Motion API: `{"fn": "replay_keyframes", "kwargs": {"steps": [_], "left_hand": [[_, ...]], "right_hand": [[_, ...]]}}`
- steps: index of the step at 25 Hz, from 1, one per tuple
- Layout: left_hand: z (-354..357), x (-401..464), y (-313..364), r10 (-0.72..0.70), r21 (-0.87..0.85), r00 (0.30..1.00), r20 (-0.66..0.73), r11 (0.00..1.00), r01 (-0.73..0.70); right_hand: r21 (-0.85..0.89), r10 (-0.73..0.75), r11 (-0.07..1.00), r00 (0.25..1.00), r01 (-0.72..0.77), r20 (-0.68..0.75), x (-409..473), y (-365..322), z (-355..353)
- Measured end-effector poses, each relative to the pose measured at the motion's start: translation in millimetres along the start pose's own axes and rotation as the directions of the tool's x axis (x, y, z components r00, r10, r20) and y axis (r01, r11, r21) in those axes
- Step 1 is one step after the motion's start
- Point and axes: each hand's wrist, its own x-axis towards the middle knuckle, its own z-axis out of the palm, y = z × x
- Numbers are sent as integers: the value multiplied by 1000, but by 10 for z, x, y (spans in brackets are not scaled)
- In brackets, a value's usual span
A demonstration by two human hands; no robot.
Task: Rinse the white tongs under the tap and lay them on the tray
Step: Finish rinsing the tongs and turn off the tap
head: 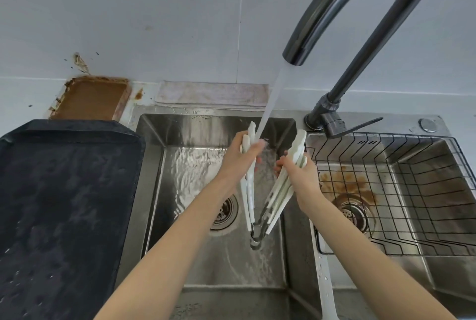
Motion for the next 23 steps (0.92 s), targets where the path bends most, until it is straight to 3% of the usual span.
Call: {"fn": "replay_keyframes", "kwargs": {"steps": [3, 7, 11, 16, 23], "left_hand": [[-36, 22, -1, -16, 50, 999, -41, 999, 18], [-139, 79, -35, -92, -122, 985, -145, 990, 75], [-184, 66, -34, -116, -137, 979, -169, 986, 93], [-204, 57, 11, -171, -193, 956, -238, 973, 126], [-152, 58, 30, -183, -240, 947, -263, 963, 120]], "right_hand": [[32, 35, 999, 999, -36, 27, -20, -9, -10], [-21, -30, 999, 995, 32, 92, -33, -77, -69], [112, -128, 985, 991, 131, -41, -32, -176, -339], [156, -90, 977, 948, 143, -304, 125, -262, -813], [-4, -246, 967, 934, 254, -259, 433, -448, -955]]}}
